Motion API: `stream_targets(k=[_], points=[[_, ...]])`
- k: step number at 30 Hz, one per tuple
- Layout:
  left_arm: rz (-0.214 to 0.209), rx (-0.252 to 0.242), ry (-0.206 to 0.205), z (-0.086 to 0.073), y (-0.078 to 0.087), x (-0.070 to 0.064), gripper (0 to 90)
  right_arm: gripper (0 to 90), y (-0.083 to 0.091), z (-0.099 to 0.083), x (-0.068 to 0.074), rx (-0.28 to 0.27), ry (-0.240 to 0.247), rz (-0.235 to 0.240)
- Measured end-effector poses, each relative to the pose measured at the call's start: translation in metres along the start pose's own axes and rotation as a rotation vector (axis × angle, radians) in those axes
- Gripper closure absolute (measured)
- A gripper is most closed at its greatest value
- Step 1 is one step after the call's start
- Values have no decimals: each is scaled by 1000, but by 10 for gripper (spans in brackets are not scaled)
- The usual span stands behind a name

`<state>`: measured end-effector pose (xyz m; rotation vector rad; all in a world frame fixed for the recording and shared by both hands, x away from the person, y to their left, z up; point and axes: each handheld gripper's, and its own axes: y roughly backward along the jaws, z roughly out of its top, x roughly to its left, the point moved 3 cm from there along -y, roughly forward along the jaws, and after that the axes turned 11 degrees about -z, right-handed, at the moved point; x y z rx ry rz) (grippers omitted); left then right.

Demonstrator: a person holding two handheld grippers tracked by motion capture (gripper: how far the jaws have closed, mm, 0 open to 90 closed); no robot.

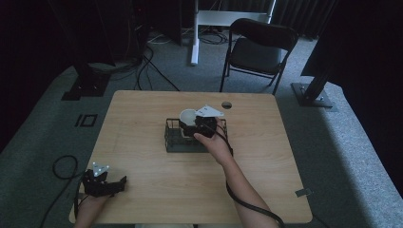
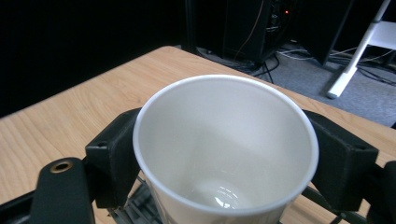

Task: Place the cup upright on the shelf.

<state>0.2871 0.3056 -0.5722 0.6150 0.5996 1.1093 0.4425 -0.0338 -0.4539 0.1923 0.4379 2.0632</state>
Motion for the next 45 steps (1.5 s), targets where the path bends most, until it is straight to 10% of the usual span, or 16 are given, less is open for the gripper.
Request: stream_targets(k=[45], points=[[0,1,0,0,0,0,8,129,16,-10,-6,-7,33,11]])
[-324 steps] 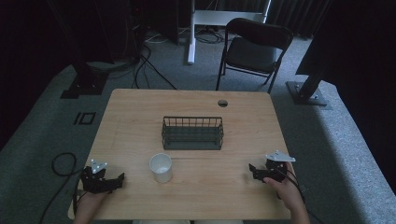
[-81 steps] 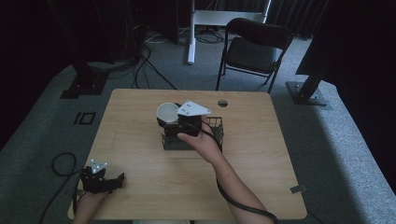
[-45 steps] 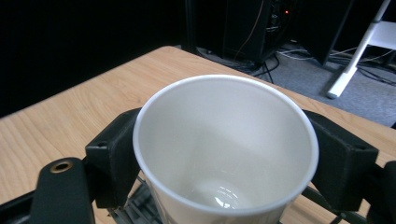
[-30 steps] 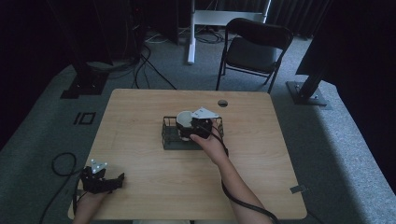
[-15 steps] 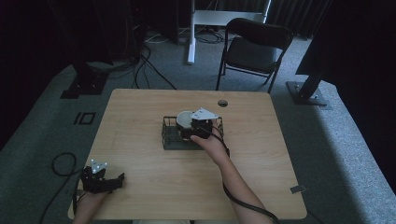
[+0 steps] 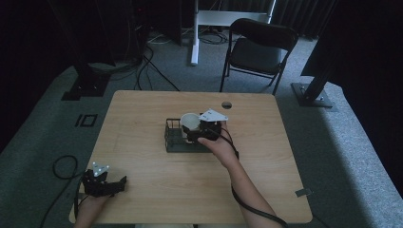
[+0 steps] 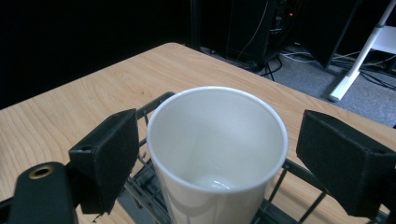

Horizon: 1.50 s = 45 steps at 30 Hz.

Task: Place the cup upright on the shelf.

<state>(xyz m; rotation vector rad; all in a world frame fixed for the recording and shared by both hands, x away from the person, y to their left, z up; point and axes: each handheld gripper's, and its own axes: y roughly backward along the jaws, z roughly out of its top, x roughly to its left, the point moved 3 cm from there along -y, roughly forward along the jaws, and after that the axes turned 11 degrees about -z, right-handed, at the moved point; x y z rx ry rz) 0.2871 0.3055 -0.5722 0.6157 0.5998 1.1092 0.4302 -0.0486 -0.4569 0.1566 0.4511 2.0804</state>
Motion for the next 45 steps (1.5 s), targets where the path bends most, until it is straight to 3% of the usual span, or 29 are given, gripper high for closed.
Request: stream_targets(k=[23,45], points=[[0,-1,0,0,0,0,7,130,26,-16,-12,-6,26,-8],[0,0,0,0,0,0,7,129,55,-37,-45,-11,9,-71]])
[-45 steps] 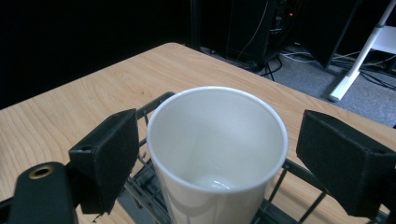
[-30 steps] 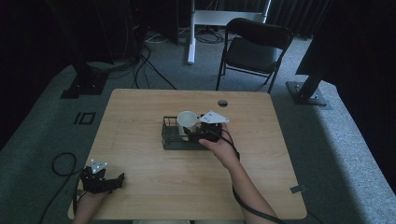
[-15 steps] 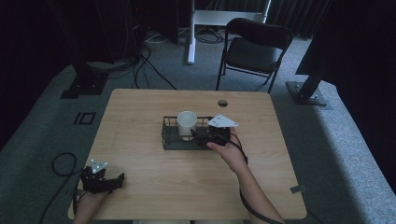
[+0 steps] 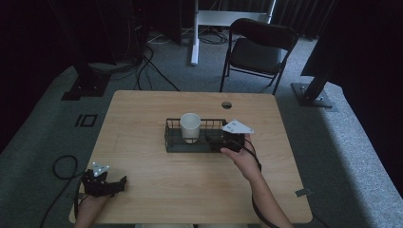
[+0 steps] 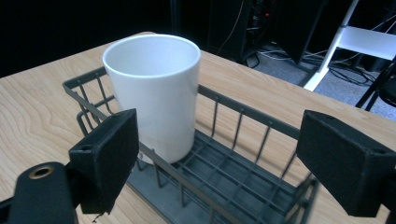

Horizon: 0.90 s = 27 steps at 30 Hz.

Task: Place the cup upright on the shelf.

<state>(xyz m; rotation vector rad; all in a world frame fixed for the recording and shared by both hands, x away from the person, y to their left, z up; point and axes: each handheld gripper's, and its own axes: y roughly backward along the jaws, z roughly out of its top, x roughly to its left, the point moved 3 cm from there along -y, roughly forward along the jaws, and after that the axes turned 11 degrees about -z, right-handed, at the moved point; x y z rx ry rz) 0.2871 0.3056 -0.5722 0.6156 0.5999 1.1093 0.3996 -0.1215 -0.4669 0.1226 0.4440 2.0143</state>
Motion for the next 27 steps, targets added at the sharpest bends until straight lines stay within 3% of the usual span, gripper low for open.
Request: stream_targets(k=[27], points=[[0,0,0,0,0,0,8,131,25,-60,-39,52,-79,-64]])
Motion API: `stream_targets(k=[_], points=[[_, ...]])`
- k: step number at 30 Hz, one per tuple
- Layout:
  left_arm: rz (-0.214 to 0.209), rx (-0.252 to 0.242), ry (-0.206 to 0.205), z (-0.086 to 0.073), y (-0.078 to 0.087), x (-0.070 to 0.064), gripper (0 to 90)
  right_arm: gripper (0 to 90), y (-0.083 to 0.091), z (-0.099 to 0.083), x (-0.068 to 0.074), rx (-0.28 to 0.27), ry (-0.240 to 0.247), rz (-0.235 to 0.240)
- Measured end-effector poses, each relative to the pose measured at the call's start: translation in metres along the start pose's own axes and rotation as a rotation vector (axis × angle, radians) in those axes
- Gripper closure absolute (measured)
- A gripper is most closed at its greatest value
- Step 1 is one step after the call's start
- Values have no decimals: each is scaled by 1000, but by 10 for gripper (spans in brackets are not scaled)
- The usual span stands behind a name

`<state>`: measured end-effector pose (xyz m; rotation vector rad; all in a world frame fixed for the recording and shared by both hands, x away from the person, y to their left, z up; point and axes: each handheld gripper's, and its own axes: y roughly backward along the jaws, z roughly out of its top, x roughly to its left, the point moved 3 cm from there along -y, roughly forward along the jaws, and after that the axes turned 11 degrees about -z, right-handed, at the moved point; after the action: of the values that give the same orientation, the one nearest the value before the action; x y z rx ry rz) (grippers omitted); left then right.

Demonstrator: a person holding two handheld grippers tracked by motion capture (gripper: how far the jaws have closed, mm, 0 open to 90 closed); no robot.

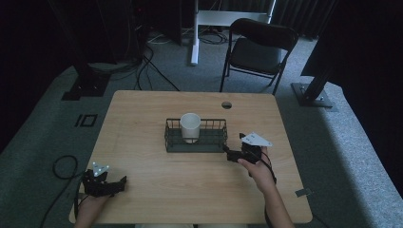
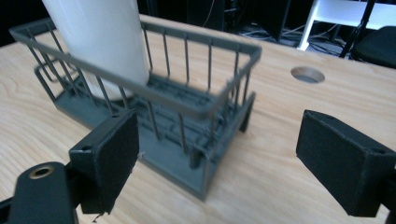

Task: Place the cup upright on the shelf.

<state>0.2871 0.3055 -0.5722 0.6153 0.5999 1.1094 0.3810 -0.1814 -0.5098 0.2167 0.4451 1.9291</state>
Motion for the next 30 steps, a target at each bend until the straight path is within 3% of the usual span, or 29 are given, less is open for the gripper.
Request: stream_targets(k=[17,28,30], points=[[0,1,-1,0,0,0,8,134,7,-38,-25,53,-58,-76],[1,1,-1,0,0,0,8,134,9,-52,-37,83,-59,-166],[1,1,-1,0,0,0,8,134,10,-55,-41,90,-81,-192]])
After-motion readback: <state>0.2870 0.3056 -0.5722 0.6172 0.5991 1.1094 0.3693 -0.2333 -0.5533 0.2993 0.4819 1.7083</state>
